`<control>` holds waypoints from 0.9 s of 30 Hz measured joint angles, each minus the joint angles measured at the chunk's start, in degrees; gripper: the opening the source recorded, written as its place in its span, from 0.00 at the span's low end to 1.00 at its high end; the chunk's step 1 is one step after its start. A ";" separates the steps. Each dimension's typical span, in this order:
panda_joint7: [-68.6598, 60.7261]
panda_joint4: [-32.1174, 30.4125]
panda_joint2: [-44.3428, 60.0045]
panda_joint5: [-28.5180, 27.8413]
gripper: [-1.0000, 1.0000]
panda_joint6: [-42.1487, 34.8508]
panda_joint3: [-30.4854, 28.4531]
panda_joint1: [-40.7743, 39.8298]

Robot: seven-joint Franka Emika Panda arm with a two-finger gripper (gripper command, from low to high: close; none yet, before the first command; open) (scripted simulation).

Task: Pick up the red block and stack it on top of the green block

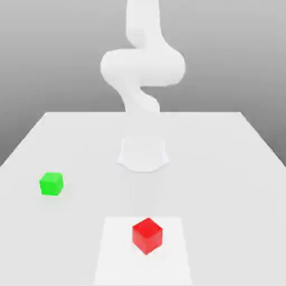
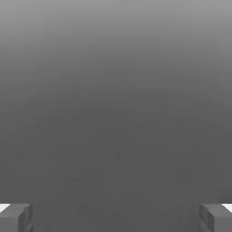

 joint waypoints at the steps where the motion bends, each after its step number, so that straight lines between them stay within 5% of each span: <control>1: 1.96 -1.28 2.38 0.84 0.50 1.36 0.30 -0.34; 13: 26.72 -15.10 27.74 4.75 0.50 15.92 6.46 -4.48; 19: 44.28 -22.01 40.17 -0.81 0.50 23.32 7.80 -5.93; 26: 51.28 -21.42 54.70 -7.10 0.50 35.06 3.38 -2.79; 27: 51.53 -21.27 55.75 -7.40 0.00 35.95 3.01 -2.49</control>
